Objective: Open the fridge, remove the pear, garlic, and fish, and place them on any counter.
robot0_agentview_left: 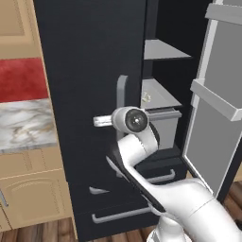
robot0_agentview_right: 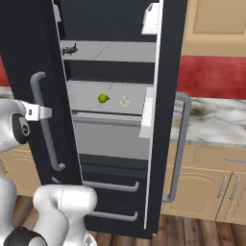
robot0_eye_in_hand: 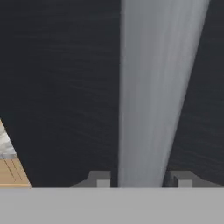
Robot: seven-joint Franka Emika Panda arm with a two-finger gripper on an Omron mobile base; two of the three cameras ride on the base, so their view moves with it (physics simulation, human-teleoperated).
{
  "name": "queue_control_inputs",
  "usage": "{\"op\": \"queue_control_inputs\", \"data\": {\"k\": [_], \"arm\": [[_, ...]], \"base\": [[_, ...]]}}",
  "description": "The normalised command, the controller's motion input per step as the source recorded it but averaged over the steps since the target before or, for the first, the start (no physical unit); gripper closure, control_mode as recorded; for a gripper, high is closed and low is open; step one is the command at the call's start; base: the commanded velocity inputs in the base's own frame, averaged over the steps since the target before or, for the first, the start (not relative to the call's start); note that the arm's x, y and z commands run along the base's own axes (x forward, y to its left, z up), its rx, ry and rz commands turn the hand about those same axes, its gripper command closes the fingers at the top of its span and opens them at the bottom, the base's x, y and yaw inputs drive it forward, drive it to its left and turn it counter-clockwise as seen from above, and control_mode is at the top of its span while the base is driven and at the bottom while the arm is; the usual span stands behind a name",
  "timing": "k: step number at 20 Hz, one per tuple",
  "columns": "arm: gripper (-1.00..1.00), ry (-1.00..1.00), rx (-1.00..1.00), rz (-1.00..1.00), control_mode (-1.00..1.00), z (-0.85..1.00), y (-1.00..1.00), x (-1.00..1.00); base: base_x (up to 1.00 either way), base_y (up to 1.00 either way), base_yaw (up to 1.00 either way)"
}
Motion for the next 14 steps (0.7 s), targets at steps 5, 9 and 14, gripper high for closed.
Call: {"op": "queue_control_inputs", "data": {"k": [5,9,14], "arm": [[1.0,0.1,0.0,0.07,-1.0,0.31,1.0,-1.0],[-1.0,0.01,0.0,0.08,-1.0,0.29,0.75,-1.0],[-1.0,-0.13,0.02,0.04,-1.0,0.51,-0.67,-1.0]], "base": [[0.0,0.0,0.0],[0.0,0.0,0.0],[0.0,0.0,0.0]]}}
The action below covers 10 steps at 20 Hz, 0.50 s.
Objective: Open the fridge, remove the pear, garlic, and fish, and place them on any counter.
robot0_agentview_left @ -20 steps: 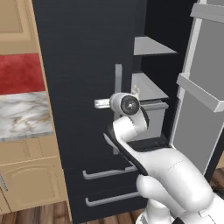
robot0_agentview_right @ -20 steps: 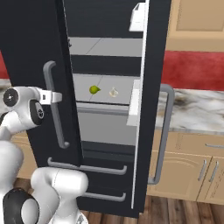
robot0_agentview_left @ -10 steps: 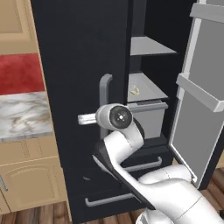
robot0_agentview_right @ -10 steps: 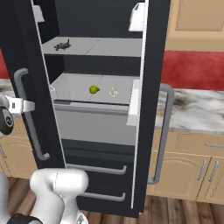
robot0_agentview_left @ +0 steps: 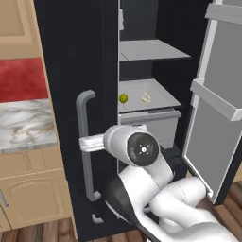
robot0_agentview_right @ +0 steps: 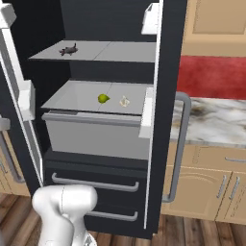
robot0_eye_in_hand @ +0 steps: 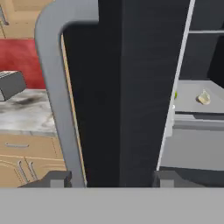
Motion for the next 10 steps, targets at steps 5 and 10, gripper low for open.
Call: {"op": "queue_control_inputs", "data": {"k": [5,10], "arm": [[-1.0,-0.04,0.06,0.06,-1.0,0.57,-1.0,-1.0],[-1.0,0.05,0.15,0.02,-1.0,0.45,-1.0,-0.21]], "base": [[0.0,0.0,0.0],[0.0,0.0,0.0]]}}
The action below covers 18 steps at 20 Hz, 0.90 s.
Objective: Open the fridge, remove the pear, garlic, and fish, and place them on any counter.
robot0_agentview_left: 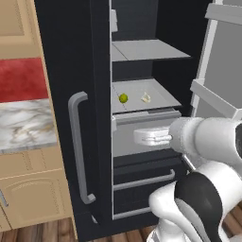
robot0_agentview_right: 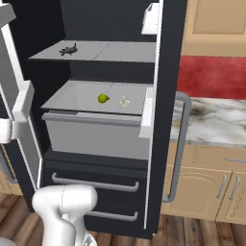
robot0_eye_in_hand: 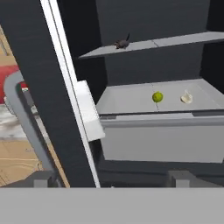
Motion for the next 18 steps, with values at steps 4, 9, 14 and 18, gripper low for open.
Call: {"op": "queue_control_inputs", "data": {"k": [4,9,14,18], "arm": [[-1.0,0.3,0.17,0.01,-1.0,0.21,-0.57,0.97],[-1.0,0.38,0.12,0.09,-1.0,-0.01,-0.03,1.0],[-1.0,0.41,0.0,0.12,-1.0,-0.47,0.49,1.0],[-1.0,0.29,0.0,0.11,-1.0,-0.88,0.75,0.96]], "base": [[0.0,0.0,0.0],[0.0,0.0,0.0],[0.0,0.0,0.0],[0.0,0.0,0.0]]}}
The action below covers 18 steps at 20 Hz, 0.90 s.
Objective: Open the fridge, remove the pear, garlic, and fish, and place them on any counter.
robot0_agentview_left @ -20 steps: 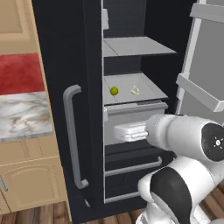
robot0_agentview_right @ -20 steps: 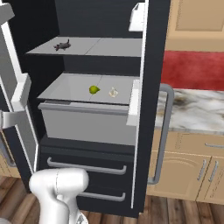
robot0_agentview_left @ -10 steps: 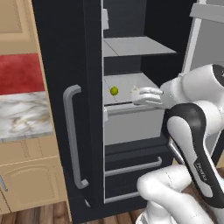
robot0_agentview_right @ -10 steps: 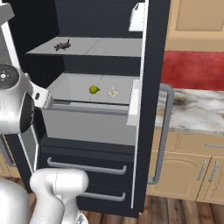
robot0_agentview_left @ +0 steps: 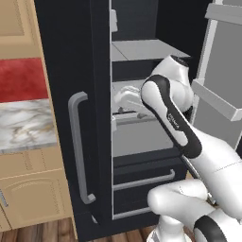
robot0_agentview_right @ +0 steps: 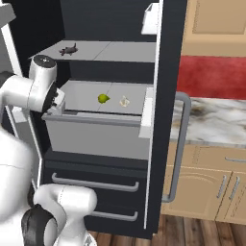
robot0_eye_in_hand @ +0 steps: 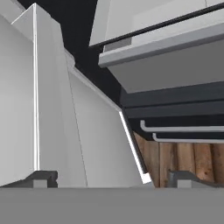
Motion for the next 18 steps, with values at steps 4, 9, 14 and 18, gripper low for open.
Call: {"op": "queue_control_inputs", "data": {"k": [4,9,14,18], "arm": [[-1.0,0.19,0.0,0.08,-1.0,-0.75,0.59,0.88],[-1.0,0.04,0.0,0.09,-1.0,-0.58,0.63,0.13],[-1.0,0.0,0.0,0.13,-1.0,-0.33,0.86,-0.38],[-1.0,-0.01,0.0,0.1,-1.0,-0.16,0.84,-0.14]], "base": [[0.0,0.0,0.0],[0.0,0.0,0.0],[0.0,0.0,0.0],[0.0,0.0,0.0]]}}
